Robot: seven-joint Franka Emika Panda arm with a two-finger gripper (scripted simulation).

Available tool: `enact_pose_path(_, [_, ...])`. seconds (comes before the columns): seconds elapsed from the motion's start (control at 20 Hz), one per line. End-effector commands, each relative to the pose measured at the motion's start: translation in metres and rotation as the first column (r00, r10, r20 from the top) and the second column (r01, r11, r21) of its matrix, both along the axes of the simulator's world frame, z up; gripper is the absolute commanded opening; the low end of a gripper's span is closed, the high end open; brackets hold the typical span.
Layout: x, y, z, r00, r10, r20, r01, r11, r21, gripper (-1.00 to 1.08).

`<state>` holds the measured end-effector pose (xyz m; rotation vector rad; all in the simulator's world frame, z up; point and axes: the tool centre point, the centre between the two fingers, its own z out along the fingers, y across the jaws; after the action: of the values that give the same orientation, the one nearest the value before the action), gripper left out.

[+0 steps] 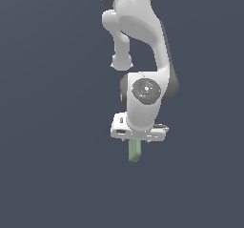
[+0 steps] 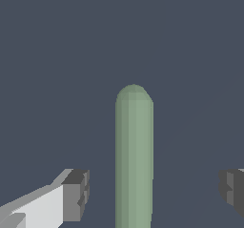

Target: Pick up the object and move it to a goal position.

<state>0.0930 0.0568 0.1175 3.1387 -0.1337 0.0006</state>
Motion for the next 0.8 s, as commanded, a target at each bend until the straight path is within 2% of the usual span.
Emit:
enact_pose_path(0.0, [-0.001,0.000,-0.013,1.000,0.000,-0.001,0.000,1.000,0.000,1.00])
enact_pose_path(0.45, [0.001,0.000,-0.022,1.000,-0.001,0.000,0.001,1.000,0.000,1.00])
enact_pose_path(0.5, [0.001,0.000,-0.022,1.000,-0.001,0.000,0.001,1.000,0.000,-1.00])
enact_pose_path(0.75, [0.001,0.000,-0.022,1.000,-0.001,0.000,0.001,1.000,0.000,-1.00])
